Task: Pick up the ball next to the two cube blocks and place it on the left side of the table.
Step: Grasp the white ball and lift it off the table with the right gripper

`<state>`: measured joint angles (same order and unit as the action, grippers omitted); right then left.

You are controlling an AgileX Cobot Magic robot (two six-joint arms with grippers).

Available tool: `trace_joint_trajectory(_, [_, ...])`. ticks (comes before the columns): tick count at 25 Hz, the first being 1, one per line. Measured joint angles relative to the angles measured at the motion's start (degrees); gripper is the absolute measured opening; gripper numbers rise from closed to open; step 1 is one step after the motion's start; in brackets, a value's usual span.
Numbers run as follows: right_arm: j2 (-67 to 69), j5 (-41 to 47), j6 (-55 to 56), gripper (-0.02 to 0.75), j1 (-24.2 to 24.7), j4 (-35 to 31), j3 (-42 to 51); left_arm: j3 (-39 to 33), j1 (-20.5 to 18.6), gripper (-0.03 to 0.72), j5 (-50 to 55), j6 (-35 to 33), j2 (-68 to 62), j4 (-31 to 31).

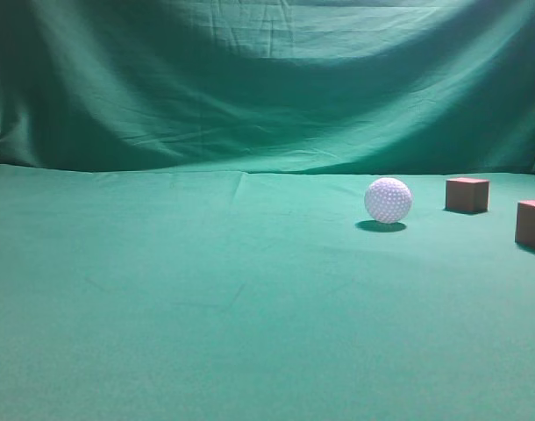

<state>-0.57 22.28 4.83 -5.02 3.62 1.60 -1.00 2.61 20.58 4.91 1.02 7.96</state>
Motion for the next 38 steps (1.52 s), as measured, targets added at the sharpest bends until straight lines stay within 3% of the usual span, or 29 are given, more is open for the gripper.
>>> trace_joint_trajectory(22, [0.0,-1.17,0.0,0.0,0.0,0.4,0.0,0.0,0.0,0.0,0.0,0.0,0.0,0.0])
trace_joint_trajectory(25, [0.0,-9.81,2.3,0.0,0.0,-0.11,0.09,0.0,0.0,0.0,0.0,0.0,0.0,0.0])
trace_joint_trajectory(31, [0.0,-37.59,5.34,0.0,0.0,0.25,0.09,0.0,0.0,0.0,0.0,0.0,0.0,0.0])
trace_joint_trajectory(37, [6.62,-26.59,7.15,0.0,0.0,0.47,-9.51,0.0,0.0,0.0,0.0,0.0,0.0,0.0])
trace_joint_trajectory(38, [12.79,-18.6,7.42,0.0,0.0,0.47,-15.89,0.0,0.0,0.0,0.0,0.0,0.0,0.0])
